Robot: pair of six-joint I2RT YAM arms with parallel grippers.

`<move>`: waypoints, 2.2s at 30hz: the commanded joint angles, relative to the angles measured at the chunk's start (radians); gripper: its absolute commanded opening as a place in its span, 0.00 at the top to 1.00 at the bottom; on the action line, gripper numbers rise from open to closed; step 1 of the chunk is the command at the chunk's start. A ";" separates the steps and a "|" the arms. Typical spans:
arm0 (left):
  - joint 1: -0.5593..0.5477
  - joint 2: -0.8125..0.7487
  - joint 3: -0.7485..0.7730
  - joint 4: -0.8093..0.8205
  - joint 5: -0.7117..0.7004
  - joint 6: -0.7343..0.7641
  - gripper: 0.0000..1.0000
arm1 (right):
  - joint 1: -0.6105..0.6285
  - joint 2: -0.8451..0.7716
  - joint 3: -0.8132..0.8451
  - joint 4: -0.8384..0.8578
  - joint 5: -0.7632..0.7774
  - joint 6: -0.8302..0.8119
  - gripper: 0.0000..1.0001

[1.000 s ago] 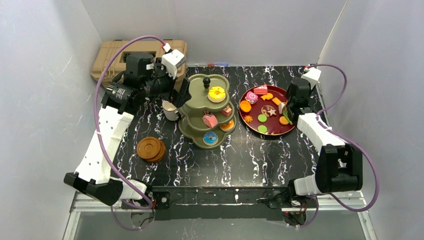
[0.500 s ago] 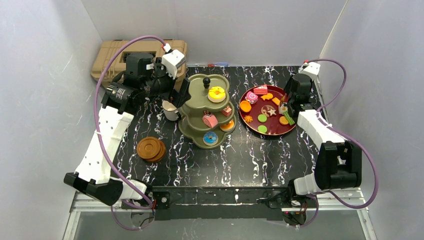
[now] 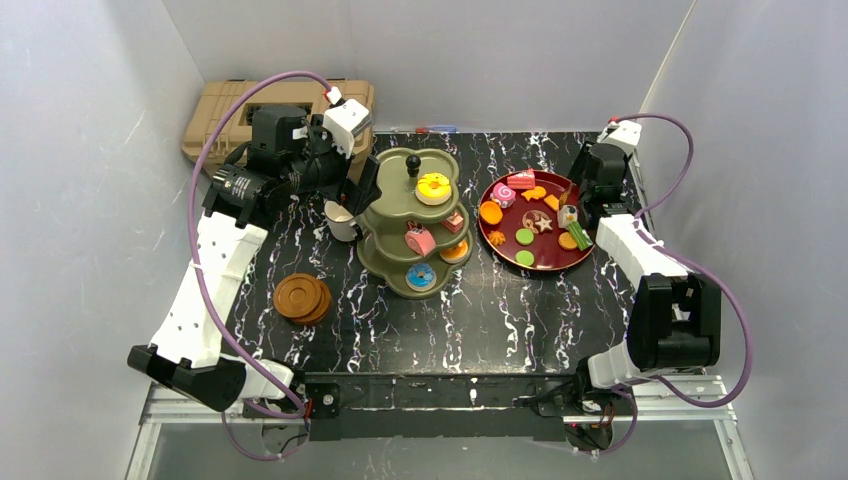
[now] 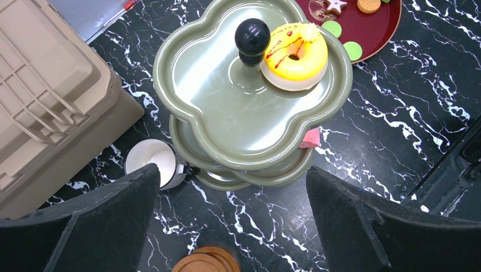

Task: Serve the afternoon tea
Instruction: Pick up the desert from the tray, then adjust the desert table at the center of the board.

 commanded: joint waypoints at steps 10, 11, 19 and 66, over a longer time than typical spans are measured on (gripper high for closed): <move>0.000 -0.025 0.009 -0.015 -0.006 0.017 0.01 | -0.011 0.033 -0.003 0.095 -0.023 -0.037 0.43; 0.000 -0.025 0.009 -0.015 -0.007 0.018 0.01 | -0.011 0.038 -0.006 0.098 -0.021 -0.045 0.43; 0.000 -0.026 0.006 -0.016 -0.011 0.020 0.01 | -0.011 0.060 -0.040 0.123 -0.010 -0.075 0.43; 0.000 -0.018 0.006 -0.012 0.023 0.009 0.01 | 0.489 -0.536 -0.161 -0.168 -0.018 0.143 0.85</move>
